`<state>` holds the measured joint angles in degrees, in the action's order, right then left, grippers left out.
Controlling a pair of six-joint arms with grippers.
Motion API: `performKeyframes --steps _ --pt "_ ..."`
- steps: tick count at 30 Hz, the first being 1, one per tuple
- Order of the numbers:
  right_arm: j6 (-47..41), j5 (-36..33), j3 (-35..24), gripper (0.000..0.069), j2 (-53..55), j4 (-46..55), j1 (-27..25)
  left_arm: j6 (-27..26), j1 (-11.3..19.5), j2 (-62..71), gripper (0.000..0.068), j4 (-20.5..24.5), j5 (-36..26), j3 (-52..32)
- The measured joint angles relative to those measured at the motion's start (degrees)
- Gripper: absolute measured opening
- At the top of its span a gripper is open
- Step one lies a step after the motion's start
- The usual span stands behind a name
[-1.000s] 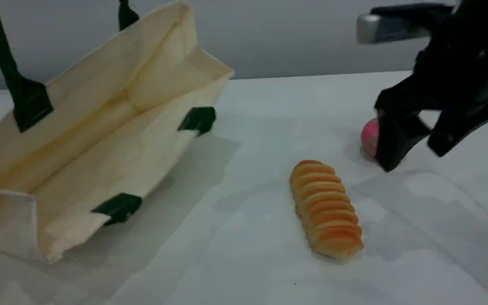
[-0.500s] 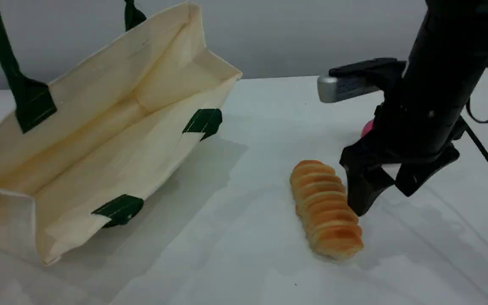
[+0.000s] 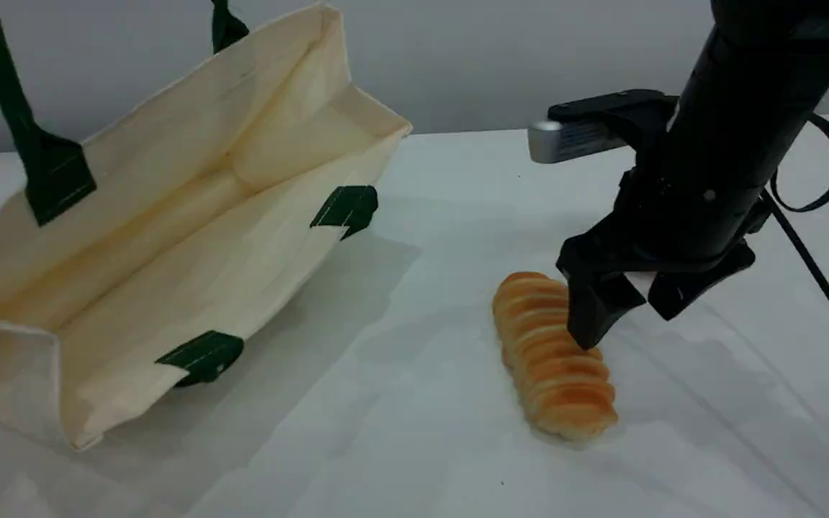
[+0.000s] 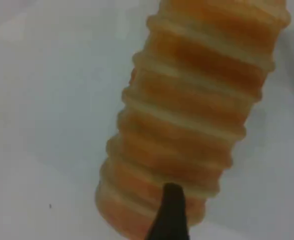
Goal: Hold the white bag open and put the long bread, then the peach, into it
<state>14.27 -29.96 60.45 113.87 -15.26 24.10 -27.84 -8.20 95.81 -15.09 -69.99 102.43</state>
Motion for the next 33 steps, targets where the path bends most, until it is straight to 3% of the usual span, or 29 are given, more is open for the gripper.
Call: performKeyframes --steps 10,20,33 --pt "0.0 4.05 0.0 0.0586 0.05 -0.23 3.88 0.0 0.0 0.0 0.0089 -0.05 0.0 0.0" --pt "0.0 7.96 0.0 0.0586 0.26 0.19 3.96 0.0 0.0 0.0 0.0089 -0.05 0.0 0.0" --pt "0.0 7.05 3.46 0.0586 7.77 -0.91 4.31 0.0 0.0 0.0 0.0089 -0.05 0.0 0.0"
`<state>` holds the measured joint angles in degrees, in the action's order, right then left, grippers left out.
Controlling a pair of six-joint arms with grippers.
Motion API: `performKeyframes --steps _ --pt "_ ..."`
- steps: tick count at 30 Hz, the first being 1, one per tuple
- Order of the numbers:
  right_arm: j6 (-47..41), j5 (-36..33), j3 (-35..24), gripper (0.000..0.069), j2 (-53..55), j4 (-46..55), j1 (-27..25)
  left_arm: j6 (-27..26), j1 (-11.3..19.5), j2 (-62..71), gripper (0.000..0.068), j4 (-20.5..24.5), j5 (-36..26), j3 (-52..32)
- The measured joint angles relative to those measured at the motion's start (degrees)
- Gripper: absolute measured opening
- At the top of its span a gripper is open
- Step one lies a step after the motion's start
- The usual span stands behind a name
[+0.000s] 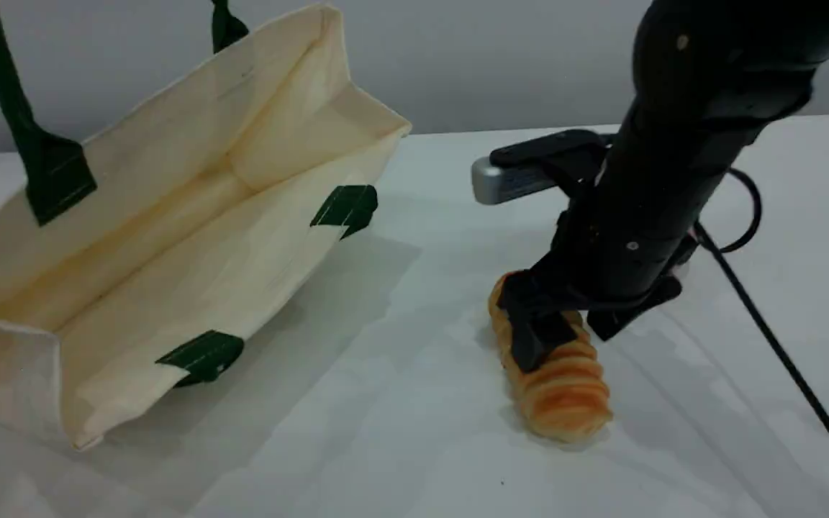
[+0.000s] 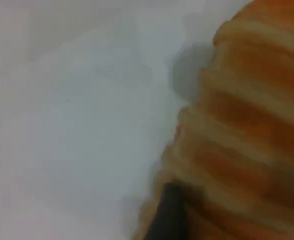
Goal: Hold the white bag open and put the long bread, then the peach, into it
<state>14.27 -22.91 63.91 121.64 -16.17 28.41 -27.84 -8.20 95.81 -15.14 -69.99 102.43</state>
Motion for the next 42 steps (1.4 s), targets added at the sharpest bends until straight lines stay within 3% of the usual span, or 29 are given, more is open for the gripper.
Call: performKeyframes --steps 7,10,15,17,25,30,36,42 --pt "-0.07 -0.84 2.42 0.0545 1.92 -0.12 1.43 0.0 0.0 0.0 0.0089 -0.05 0.0 0.0" --pt "-0.07 -1.08 2.42 0.0456 2.09 -0.17 1.43 0.0 0.0 0.0 0.0089 -0.05 0.0 0.0" --pt "-0.02 -2.66 3.39 0.0213 2.09 0.33 1.43 0.0 0.0 0.0 0.0089 -0.05 0.0 0.0" --pt "-0.13 -4.0 4.37 0.0165 1.92 2.29 1.43 0.0 0.0 0.0 0.0089 -0.05 0.0 0.0" --pt "-5.86 -14.67 8.11 0.015 -3.06 9.53 1.3 0.0 0.0 0.0 0.0089 -0.05 0.0 0.0" --pt "-10.99 -17.04 7.98 0.0148 -9.34 11.51 1.3 0.0 0.0 0.0 0.0089 -0.05 0.0 0.0" --pt "-11.32 -21.67 7.9 0.0135 -18.45 5.09 1.3 0.0 0.0 0.0 0.0089 -0.05 0.0 0.0" --pt "-5.13 -28.42 7.9 0.0128 -25.94 -7.96 1.36 -0.18 0.0 0.0 0.0089 -0.05 0.0 0.0"
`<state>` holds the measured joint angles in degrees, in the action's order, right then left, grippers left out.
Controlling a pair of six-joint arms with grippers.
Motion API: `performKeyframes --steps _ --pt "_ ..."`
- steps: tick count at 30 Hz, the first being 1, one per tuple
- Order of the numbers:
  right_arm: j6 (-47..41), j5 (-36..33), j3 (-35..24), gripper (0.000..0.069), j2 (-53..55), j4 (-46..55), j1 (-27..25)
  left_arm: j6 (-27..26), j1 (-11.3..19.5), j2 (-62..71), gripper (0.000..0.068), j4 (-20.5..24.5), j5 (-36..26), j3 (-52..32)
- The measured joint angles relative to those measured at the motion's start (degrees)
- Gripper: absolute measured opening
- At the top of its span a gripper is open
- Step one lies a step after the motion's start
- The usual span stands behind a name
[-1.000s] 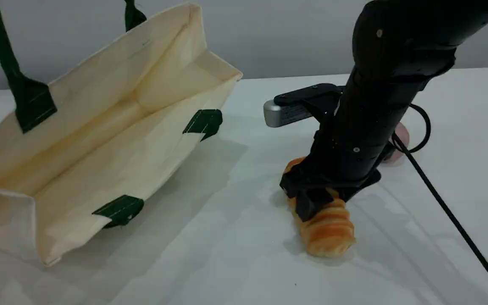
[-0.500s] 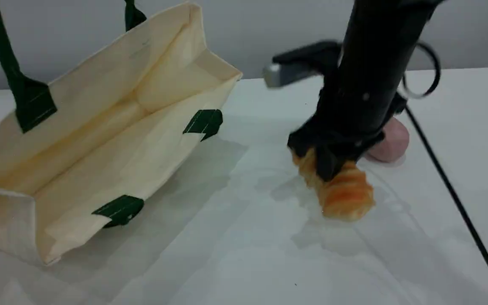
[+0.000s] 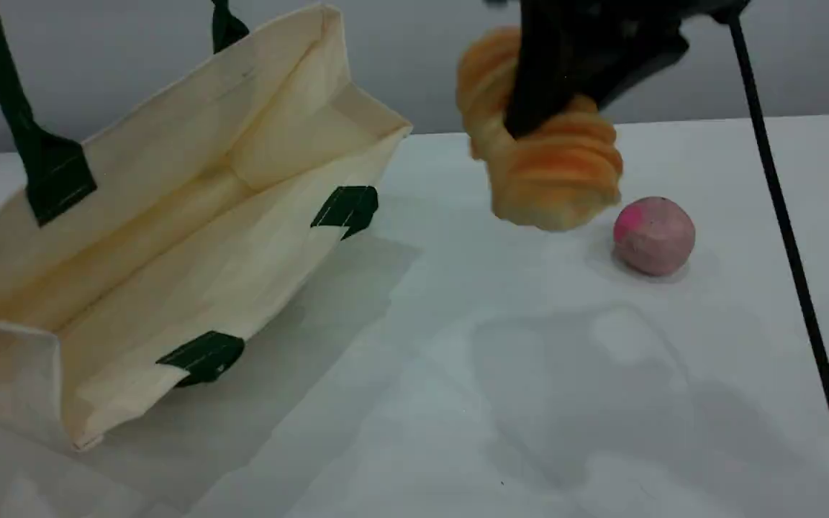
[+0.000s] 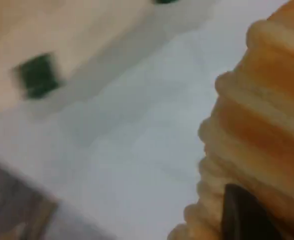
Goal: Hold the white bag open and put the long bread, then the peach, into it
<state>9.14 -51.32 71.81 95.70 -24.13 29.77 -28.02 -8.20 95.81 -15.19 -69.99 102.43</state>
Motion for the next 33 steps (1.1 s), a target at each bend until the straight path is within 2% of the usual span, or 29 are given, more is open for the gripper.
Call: performKeyframes --steps 6,18,28,33 --pt "7.19 -1.12 0.0 0.0128 0.63 -17.32 0.0 0.0 0.0 0.0 0.0089 -0.27 0.0 0.0" --pt "22.71 3.55 0.07 0.0123 11.06 -45.49 0.0 0.0 0.0 0.0 0.0089 -1.95 0.0 0.0" --pt "35.54 3.67 0.18 0.0119 18.3 -61.35 0.0 -0.09 0.0 0.0 0.0089 -2.64 0.0 0.0" --pt "39.26 5.65 0.72 0.0116 18.44 -63.71 0.0 -0.24 0.0 0.0 0.0089 -3.26 0.0 0.0"
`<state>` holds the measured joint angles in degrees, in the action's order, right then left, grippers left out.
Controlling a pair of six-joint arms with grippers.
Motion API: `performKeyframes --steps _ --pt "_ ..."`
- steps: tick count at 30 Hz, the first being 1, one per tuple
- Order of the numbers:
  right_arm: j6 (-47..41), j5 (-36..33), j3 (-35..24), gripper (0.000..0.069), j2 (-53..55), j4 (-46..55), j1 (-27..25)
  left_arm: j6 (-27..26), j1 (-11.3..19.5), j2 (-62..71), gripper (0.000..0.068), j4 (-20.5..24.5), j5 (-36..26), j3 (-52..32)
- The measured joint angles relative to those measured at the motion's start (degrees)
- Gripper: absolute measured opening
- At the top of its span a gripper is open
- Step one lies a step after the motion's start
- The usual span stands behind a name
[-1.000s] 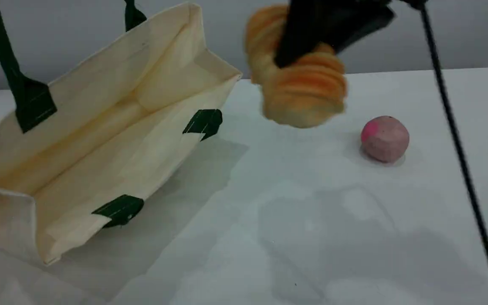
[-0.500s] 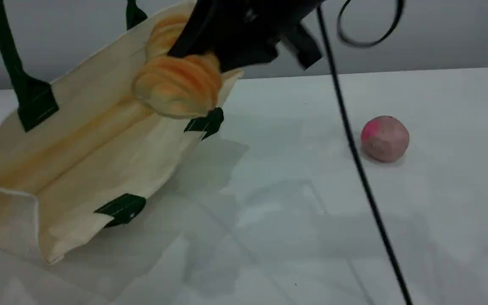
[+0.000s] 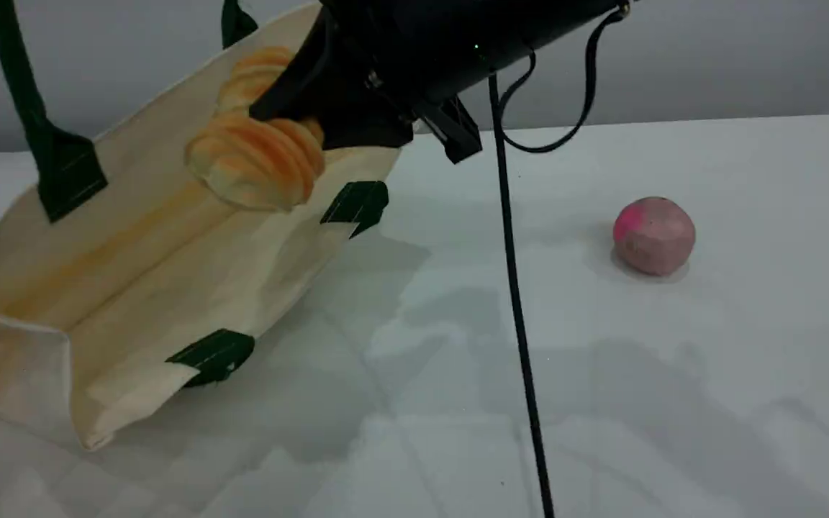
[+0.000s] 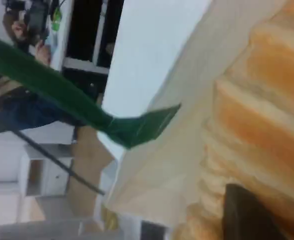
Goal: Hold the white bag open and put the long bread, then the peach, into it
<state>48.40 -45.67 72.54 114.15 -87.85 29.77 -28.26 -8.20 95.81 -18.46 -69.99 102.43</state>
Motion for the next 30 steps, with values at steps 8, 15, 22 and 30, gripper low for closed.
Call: performKeyframes --steps 8,15,22,30 --pt "1.14 0.74 3.7 0.0117 4.09 -0.53 1.84 -0.05 0.0 0.0 0.0089 0.0 0.0 0.0" --pt "1.67 1.8 9.39 0.0117 8.42 -0.17 4.09 0.0 0.0 0.0 0.0089 0.0 0.0 0.0" --pt "1.65 6.64 11.89 0.0113 12.95 0.26 4.09 0.0 0.0 0.0 0.0089 0.05 0.06 0.0" --pt "1.65 8.06 11.89 0.0183 13.52 -0.82 4.04 0.0 0.0 0.0 0.0089 0.05 0.0 0.0"
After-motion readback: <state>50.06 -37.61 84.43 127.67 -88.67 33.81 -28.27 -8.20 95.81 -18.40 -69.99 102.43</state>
